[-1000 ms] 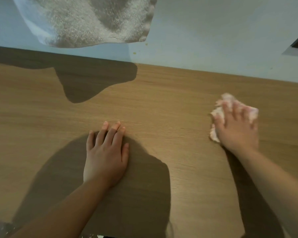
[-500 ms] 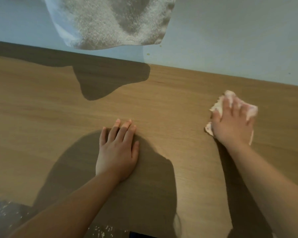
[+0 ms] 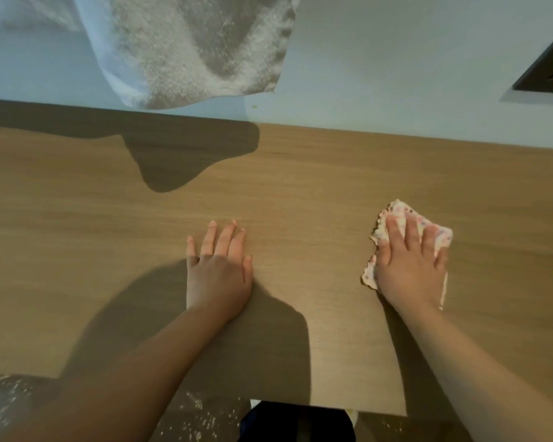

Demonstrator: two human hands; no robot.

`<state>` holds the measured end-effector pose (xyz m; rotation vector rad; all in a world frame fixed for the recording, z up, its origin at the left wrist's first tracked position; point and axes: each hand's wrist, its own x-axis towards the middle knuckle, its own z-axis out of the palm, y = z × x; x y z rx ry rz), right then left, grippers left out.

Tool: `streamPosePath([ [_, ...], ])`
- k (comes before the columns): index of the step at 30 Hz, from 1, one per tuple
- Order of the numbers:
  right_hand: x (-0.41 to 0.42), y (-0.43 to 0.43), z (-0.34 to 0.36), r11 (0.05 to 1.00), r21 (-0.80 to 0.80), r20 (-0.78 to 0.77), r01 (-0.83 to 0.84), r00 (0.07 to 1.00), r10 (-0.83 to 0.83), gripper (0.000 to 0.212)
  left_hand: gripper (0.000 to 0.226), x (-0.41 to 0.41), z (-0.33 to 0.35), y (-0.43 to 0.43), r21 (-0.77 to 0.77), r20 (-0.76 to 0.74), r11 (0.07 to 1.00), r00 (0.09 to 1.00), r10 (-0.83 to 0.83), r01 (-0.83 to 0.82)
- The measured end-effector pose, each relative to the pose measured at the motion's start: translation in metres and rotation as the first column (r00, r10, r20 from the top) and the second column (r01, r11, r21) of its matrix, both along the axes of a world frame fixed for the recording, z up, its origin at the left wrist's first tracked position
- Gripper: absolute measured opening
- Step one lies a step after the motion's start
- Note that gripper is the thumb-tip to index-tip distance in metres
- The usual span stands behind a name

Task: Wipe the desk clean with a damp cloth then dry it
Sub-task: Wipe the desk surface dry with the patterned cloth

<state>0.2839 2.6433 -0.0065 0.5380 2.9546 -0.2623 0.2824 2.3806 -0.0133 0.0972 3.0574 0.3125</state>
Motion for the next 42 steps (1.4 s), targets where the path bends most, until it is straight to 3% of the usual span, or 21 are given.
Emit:
streamPosePath([
  [2, 0.02, -0.035, -0.004, 0.972, 0.044, -0.026, -0.233, 0.972, 0.234, 0.053, 0.054, -0.002, 0.004, 0.005, -0.018, 0.038, 1.0, 0.999, 0.024, -0.024],
  [4, 0.047, -0.064, -0.011, 0.787, 0.083, -0.066, -0.611, 0.785, 0.616, 0.057, 0.049, -0.005, 0.008, 0.017, -0.037, 0.115, 0.997, 0.991, 0.073, -0.069],
  [6, 0.051, -0.056, -0.009, 0.651, 0.094, -0.018, -0.753, 0.653, 0.757, 0.055, 0.049, -0.006, 0.011, 0.035, -0.066, 0.148, 0.996, 0.986, 0.075, -0.066],
  [7, 0.04, -0.036, -0.01, 0.668, 0.148, -0.008, -0.729, 0.675, 0.738, 0.055, 0.05, -0.006, 0.011, 0.044, -0.073, 0.152, 0.995, 0.986, 0.074, -0.063],
  [8, 0.026, -0.01, -0.011, 0.744, 0.173, -0.004, -0.645, 0.755, 0.656, 0.058, 0.05, -0.005, 0.01, 0.051, -0.073, 0.153, 0.995, 0.985, 0.076, -0.066],
  [10, -0.001, 0.046, -0.007, 0.939, 0.124, -0.002, -0.322, 0.946, 0.325, 0.062, 0.051, -0.005, 0.008, 0.065, -0.075, 0.147, 0.995, 0.987, 0.069, -0.059],
  [12, -0.015, 0.081, 0.0, 1.0, 0.004, 0.0, 0.011, 1.0, -0.011, 0.054, 0.052, -0.008, 0.011, 0.082, -0.069, 0.163, 0.998, 0.987, 0.017, -0.005],
  [13, -0.014, 0.083, 0.001, 0.996, -0.022, 0.009, 0.082, 0.997, -0.082, 0.053, 0.052, -0.012, 0.013, 0.091, -0.052, 0.185, 0.998, 0.983, -0.011, 0.021],
  [14, -0.007, 0.075, -0.002, 0.997, -0.008, 0.008, 0.074, 0.997, -0.074, 0.052, 0.053, -0.019, 0.015, 0.101, -0.031, 0.215, 0.999, 0.977, -0.016, 0.023],
  [16, 0.016, 0.05, -0.008, 0.982, 0.055, -0.097, -0.181, 0.978, 0.186, 0.053, 0.054, -0.037, 0.017, 0.122, -0.016, 0.256, 1.0, 0.966, 0.029, -0.026],
  [18, 0.041, 0.039, -0.009, 0.839, 0.089, -0.108, -0.536, 0.833, 0.543, 0.054, 0.052, -0.051, 0.016, 0.142, -0.024, 0.217, 1.0, 0.976, 0.016, -0.011],
  [20, 0.026, 0.067, -0.011, 0.728, 0.117, -0.047, -0.676, 0.728, 0.684, 0.053, 0.052, -0.057, 0.012, 0.159, -0.037, 0.188, 0.999, 0.982, -0.019, 0.027],
  [22, -0.011, 0.11, -0.017, 0.805, 0.174, -0.059, -0.567, 0.81, 0.583, 0.055, 0.052, -0.055, 0.007, 0.168, -0.055, 0.161, 0.998, 0.987, -0.008, 0.017],
  [25, -0.064, 0.17, -0.011, 0.981, 0.099, 0.008, -0.169, 0.986, 0.169, 0.055, 0.051, -0.049, -0.001, 0.168, -0.028, 0.082, 1.0, 0.997, 0.013, -0.01],
  [28, -0.093, 0.166, -0.003, 0.992, 0.017, 0.032, 0.126, 0.991, -0.126, 0.052, 0.057, -0.05, -0.002, 0.167, 0.005, 0.012, 1.0, 1.0, 0.021, -0.021],
  [29, -0.099, 0.149, -0.002, 0.994, 0.024, 0.024, 0.102, 0.994, -0.103, 0.052, 0.061, -0.05, -0.002, 0.168, 0.008, 0.01, 1.0, 1.0, 0.024, -0.024],
  [31, -0.108, 0.102, -0.004, 0.991, -0.002, -0.012, -0.137, 0.991, 0.137, 0.052, 0.065, -0.05, -0.004, 0.169, 0.01, 0.004, 1.0, 1.0, 0.03, -0.03],
  [33, -0.111, 0.055, -0.006, 0.895, -0.04, -0.082, -0.444, 0.894, 0.44, 0.05, 0.062, -0.05, -0.005, 0.169, 0.02, -0.022, 0.999, 0.999, 0.047, -0.047],
  [35, -0.126, 0.029, -0.004, 0.804, -0.047, -0.092, -0.593, 0.804, 0.587, 0.049, 0.056, -0.05, -0.005, 0.169, 0.028, -0.046, 0.998, 0.997, 0.057, -0.056],
  [38, -0.166, 0.036, -0.005, 0.789, -0.033, -0.023, -0.614, 0.789, 0.614, 0.048, 0.055, -0.051, -0.006, 0.17, 0.026, -0.046, 0.998, 0.998, 0.05, -0.049],
  [42, -0.178, 0.114, -0.009, 0.934, -0.004, -0.054, -0.357, 0.933, 0.356, 0.05, 0.053, -0.05, -0.009, 0.168, 0.022, -0.076, 0.998, 0.996, 0.053, -0.052],
])
